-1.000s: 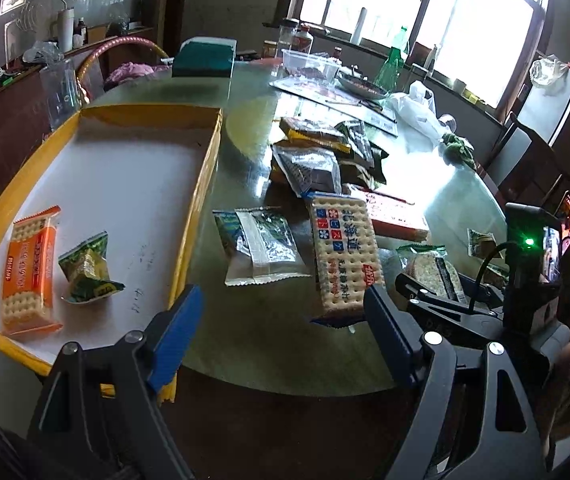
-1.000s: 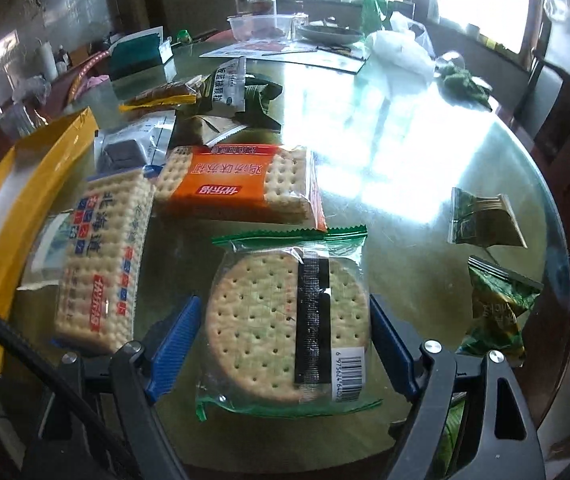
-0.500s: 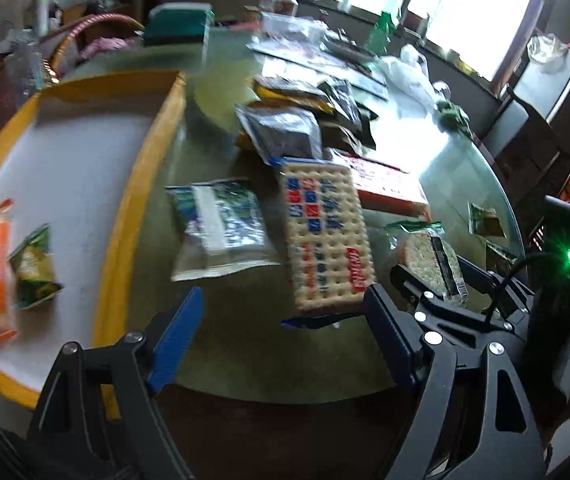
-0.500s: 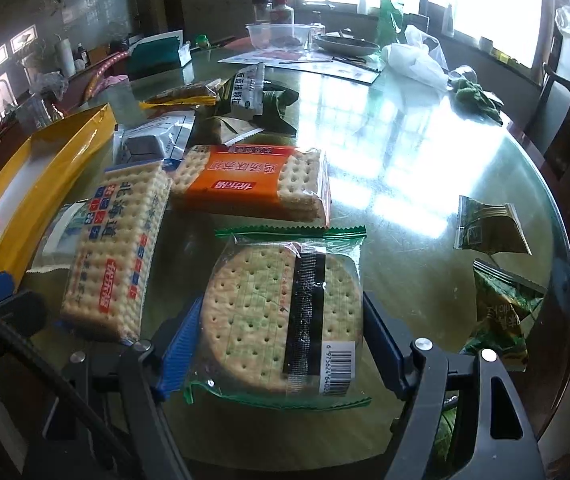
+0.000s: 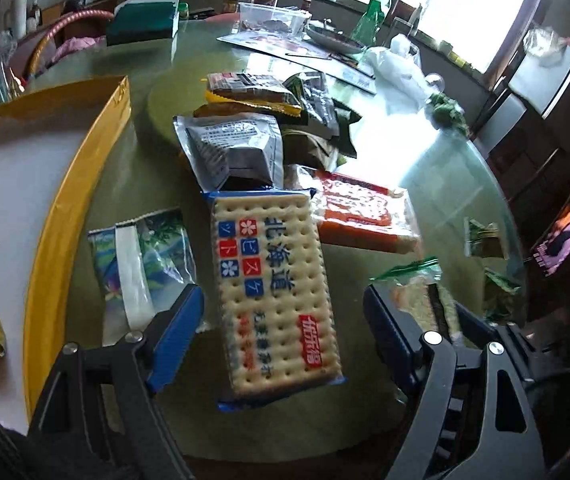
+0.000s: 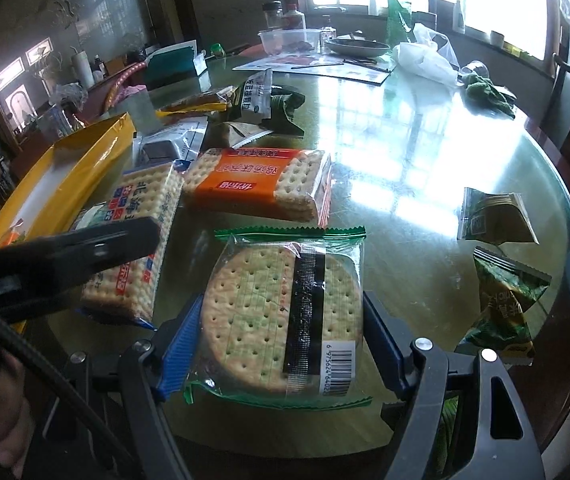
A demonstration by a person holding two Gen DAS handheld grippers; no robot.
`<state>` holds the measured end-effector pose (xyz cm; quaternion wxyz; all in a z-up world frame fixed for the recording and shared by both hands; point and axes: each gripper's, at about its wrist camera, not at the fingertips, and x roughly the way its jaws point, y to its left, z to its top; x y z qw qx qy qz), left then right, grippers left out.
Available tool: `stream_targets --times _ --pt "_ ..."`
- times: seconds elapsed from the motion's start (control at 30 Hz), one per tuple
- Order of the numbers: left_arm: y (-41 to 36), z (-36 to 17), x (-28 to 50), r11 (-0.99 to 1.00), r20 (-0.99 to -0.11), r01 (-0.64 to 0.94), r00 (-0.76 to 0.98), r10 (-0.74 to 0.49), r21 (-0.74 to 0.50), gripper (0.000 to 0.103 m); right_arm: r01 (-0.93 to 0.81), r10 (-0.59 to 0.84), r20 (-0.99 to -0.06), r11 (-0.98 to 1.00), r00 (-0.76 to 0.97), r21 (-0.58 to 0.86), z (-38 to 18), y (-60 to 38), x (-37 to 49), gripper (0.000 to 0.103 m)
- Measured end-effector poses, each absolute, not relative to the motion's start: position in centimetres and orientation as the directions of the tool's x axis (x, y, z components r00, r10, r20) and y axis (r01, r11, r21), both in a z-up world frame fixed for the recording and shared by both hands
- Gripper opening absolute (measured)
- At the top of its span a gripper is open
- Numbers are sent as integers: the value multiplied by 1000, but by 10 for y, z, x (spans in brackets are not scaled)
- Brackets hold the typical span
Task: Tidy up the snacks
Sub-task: 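Grasp the blue-and-white cracker pack with left tool while right tool grasps the round cracker pack, then carry both cracker packs into the yellow tray and open both tools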
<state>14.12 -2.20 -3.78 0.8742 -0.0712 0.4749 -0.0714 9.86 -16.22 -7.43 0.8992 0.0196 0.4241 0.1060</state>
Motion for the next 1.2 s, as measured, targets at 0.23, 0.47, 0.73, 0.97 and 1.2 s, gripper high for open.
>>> stream_targets --times 0.23,0.47,0.73,0.97,1.2 --pt "-28 -45 141 992 -832 54 541 -125 -115 67 -175 210 -755 976 621 128 -75 -164 98 76" --pt "-22 -51 137 992 -830 36 545 -119 -119 58 -198 212 -756 974 620 111 -75 -159 97 76" --pt "-2 -30 109 969 -779 54 584 -227 -242 57 -191 316 -726 949 611 252 -73 -169 94 76" --pt "17 -7 84 936 -727 70 612 -313 -344 57 -173 345 -699 936 627 306 -66 -165 89 76" --pt "48 21 67 929 -660 26 696 -282 -369 57 -205 335 -654 941 678 269 -36 -147 76 76"
